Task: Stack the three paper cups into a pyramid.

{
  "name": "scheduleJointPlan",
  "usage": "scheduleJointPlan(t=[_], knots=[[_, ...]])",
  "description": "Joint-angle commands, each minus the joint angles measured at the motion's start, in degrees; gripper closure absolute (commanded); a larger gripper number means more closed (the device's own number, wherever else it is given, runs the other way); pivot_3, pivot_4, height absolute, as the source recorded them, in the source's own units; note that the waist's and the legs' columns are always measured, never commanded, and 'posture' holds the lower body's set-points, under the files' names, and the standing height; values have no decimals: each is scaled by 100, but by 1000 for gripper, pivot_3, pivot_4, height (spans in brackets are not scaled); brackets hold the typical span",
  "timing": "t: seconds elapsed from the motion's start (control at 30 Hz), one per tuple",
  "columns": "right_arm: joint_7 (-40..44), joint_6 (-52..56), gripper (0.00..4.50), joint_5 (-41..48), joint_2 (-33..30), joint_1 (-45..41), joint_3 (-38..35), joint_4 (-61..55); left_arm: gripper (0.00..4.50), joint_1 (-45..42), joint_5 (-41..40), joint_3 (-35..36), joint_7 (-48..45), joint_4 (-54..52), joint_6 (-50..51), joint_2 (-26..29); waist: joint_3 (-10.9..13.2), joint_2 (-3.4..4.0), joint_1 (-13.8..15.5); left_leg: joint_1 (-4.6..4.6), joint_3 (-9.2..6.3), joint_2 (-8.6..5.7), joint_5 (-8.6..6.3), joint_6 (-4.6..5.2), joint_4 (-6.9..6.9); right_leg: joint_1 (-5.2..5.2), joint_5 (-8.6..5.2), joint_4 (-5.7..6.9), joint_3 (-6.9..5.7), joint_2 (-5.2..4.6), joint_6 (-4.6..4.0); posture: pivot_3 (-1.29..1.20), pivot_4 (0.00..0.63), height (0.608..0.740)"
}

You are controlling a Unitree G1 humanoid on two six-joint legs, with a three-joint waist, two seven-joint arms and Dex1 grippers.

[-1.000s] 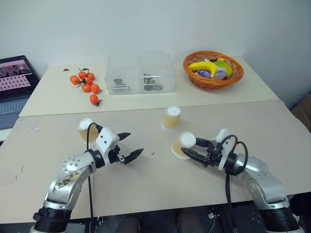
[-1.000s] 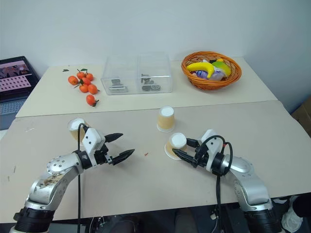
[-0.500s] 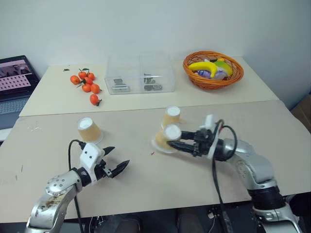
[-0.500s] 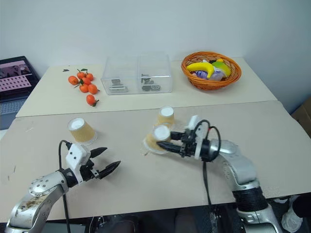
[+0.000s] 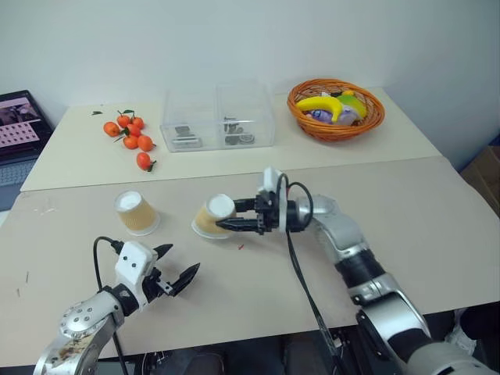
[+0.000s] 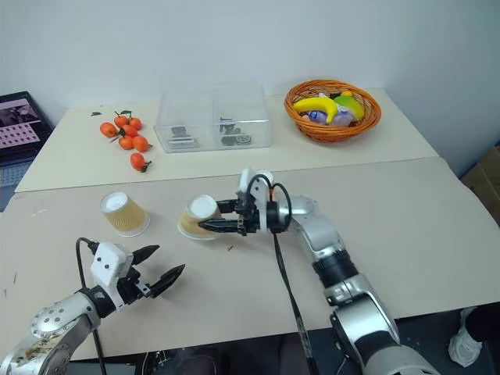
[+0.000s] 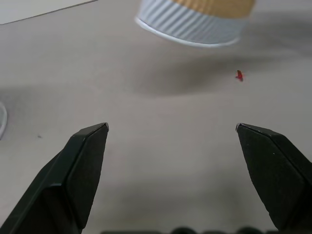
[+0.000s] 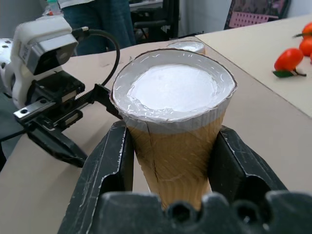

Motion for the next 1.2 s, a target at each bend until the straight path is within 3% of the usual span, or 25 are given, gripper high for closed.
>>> scheduleJointPlan(t=[0.03, 0.2, 0.3, 0.33, 0.43, 0.7, 0.93, 1.07, 1.2], knots=[[129, -489, 2350, -201, 120, -176, -68, 410, 0, 117, -72, 132, 124, -306, 31, -36, 0, 0, -7, -1, 0, 0, -1, -2, 0, 0, 0, -1, 0, 0, 0, 0, 150, 738], [237, -680, 2350, -389, 179, -104, -51, 607, 0, 159, -84, 121, 208, -360, 46, -66, 0, 1, -15, -5, 0, 0, -4, -5, 0, -10, 0, 0, 0, 0, 0, 0, 150, 738], [232, -678, 1530, -470, 192, -13, -62, 653, 0, 112, -76, 85, 224, -327, 42, -75, 0, 1, -26, -4, 1, 2, -3, -6, 0, -10, 2, 1, -1, 3, -3, 0, 150, 738], [226, -684, 1028, -506, 174, 19, -54, 628, 0, 88, -74, 74, 219, -305, 35, -71, 0, 1, -26, -3, 1, 3, -3, -6, 1, -9, 3, 2, -1, 4, -5, 0, 150, 738], [132, -431, 87, -536, 122, 28, -107, 540, 0, -31, -71, 15, 169, -210, 16, -46, 0, 1, -24, -2, 1, 5, -2, -7, 1, -9, 5, 5, -2, 6, -7, 0, 150, 738], [468, 563, 87, -16, -503, 456, -445, -732, 0, -562, -91, -166, -84, 234, 34, 48, 0, 1, -8, -4, 1, 7, -1, -9, 2, -7, 7, 2, -3, 9, -10, 0, 150, 738], [179, 1360, 87, 527, -1159, 994, -1114, -1876, 0, -824, -161, -215, -258, 406, 87, 137, 0, 1, -22, -5, 2, 8, -1, -9, 2, -7, 7, 1, -3, 9, -10, 0, 150, 738], [-194, 1511, 87, 594, -1989, 1852, -1905, -2780, 0, -522, -109, -398, -700, 113, 55, 487, 0, 0, 16, -9, 3, 11, -3, -6, 0, -6, 6, -1, -4, 10, -9, 0, 150, 738], [-655, 1248, 87, 332, -2290, 2070, -2166, -2617, 0, -444, -278, -270, -825, -49, 163, 676, 1, -1, 19, -14, 8, 4, -8, 2, 7, -2, 5, -7, -1, 5, -5, 0, 150, 738]])
